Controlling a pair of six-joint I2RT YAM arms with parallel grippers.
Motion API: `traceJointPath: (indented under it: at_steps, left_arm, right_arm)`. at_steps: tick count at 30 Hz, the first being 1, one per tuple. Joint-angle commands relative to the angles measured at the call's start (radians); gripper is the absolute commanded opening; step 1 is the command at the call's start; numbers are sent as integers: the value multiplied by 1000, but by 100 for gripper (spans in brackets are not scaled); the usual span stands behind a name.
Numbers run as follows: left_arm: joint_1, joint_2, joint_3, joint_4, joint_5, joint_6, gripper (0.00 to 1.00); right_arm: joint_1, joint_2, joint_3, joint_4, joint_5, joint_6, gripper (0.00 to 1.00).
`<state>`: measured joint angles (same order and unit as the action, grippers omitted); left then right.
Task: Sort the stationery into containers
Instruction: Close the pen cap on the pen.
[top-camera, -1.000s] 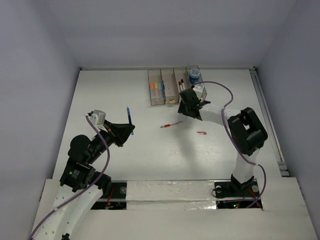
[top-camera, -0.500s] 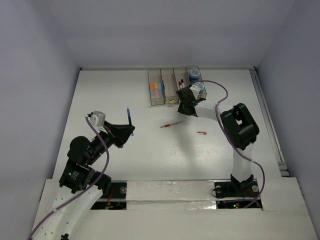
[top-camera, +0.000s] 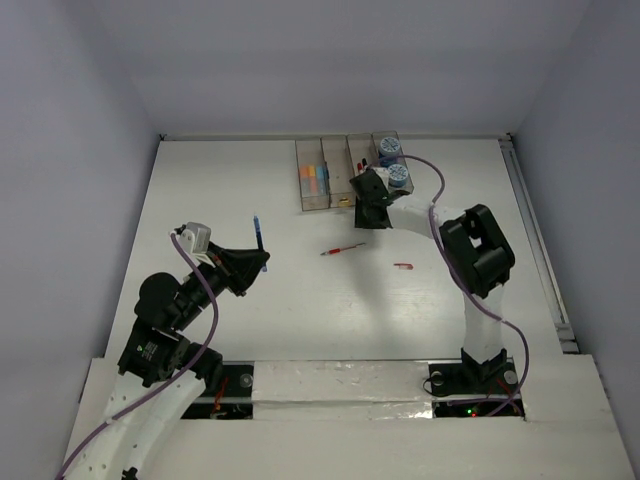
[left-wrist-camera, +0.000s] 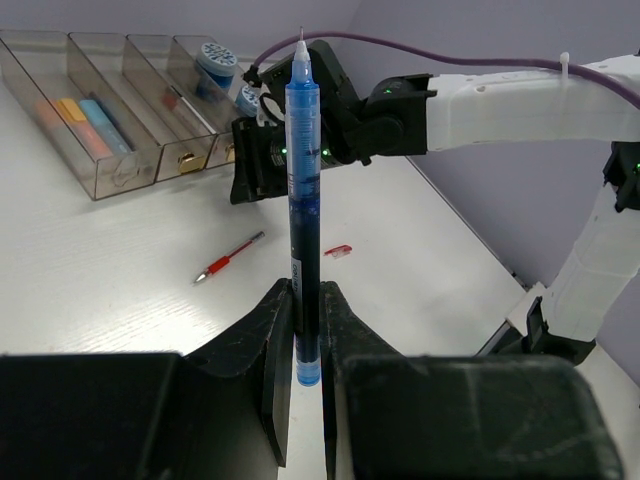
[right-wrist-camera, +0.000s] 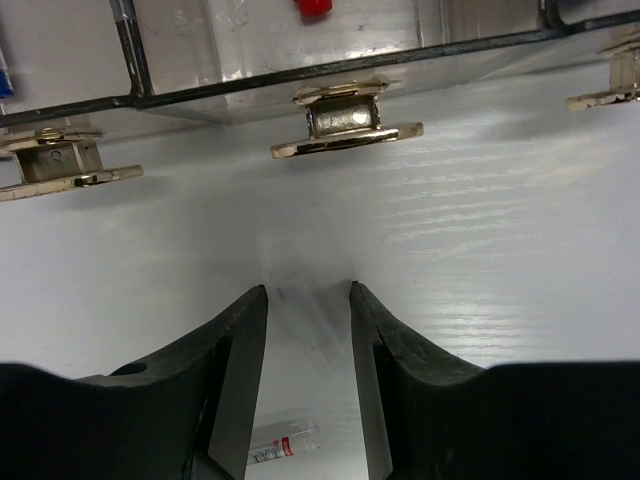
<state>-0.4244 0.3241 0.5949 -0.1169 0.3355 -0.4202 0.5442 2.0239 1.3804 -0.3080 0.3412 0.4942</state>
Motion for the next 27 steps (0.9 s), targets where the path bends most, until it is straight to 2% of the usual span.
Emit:
traceJointPath:
  at_steps: [1, 5, 12, 18, 19, 23, 25, 27]
  left_arm:
    - [-4, 0, 6, 36, -4, 11, 0]
    - [6, 4, 6, 37, -1, 11, 0]
    - [15, 16, 6, 39, 0, 11, 0]
    - [24, 24, 6, 40, 5, 9, 0]
    - [24, 26, 6, 39, 7, 9, 0]
    - [33, 38, 5, 40, 8, 11, 0]
    - [33, 43, 5, 40, 8, 11, 0]
    - [33, 47, 6, 40, 7, 11, 0]
  right_arm:
    - [-4, 41, 69, -143, -27, -92, 44]
    - [-4, 56, 100, -200, -27, -134, 37]
    - [-4, 144, 181, -270, -28, -194, 33]
    - [-4, 122, 138, -253, -38, -190, 27]
    - [-4, 121, 135, -252, -38, -190, 25]
    - [-4, 108, 117, -235, -28, -195, 5]
    - [-15, 93, 105, -217, -19, -197, 0]
    - [-15, 59, 80, -189, 4, -201, 0]
